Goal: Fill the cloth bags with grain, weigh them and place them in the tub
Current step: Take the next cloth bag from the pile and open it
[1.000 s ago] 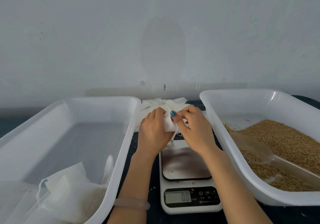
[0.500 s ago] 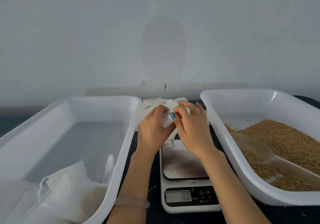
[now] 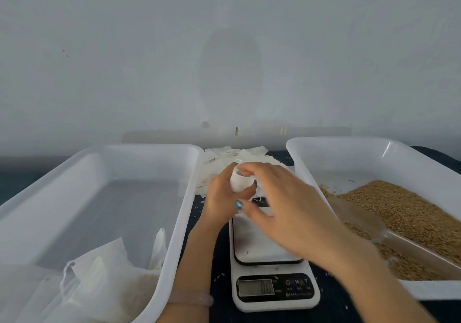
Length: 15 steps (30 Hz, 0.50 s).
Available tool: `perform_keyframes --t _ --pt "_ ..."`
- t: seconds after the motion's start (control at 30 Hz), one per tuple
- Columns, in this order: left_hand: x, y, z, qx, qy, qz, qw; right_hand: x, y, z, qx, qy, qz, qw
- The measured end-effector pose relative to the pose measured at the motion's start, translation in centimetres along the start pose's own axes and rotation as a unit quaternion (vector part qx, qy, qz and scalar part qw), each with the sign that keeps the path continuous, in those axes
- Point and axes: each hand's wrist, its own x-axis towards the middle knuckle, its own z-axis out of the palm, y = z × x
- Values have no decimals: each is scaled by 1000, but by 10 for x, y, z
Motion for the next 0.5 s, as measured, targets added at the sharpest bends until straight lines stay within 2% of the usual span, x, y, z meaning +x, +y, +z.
perform_keyframes --t 0.1,0.17,0.2,0.3,0.37,0.5 --pt "-1 3 3 -24 -17 -1 1000 -11 44 -45 11 -26 76 997" --pt "-2 4 5 -24 -16 4 1000 -23 90 -70 -74 -61 158 983" --pt "-2 3 5 -22 -15 2 1000 -31 113 -79 -144 -119 203 961" --pt "-2 0 6 -10 -16 -8 1000 -61 161 -83 -277 -334 297 850" --pt "-2 -1 7 -6 -23 -18 1000 -72 167 -76 -293 -386 297 823" --pt "-4 -2 8 9 -39 -36 999 -72 156 -68 -279 -403 270 829"
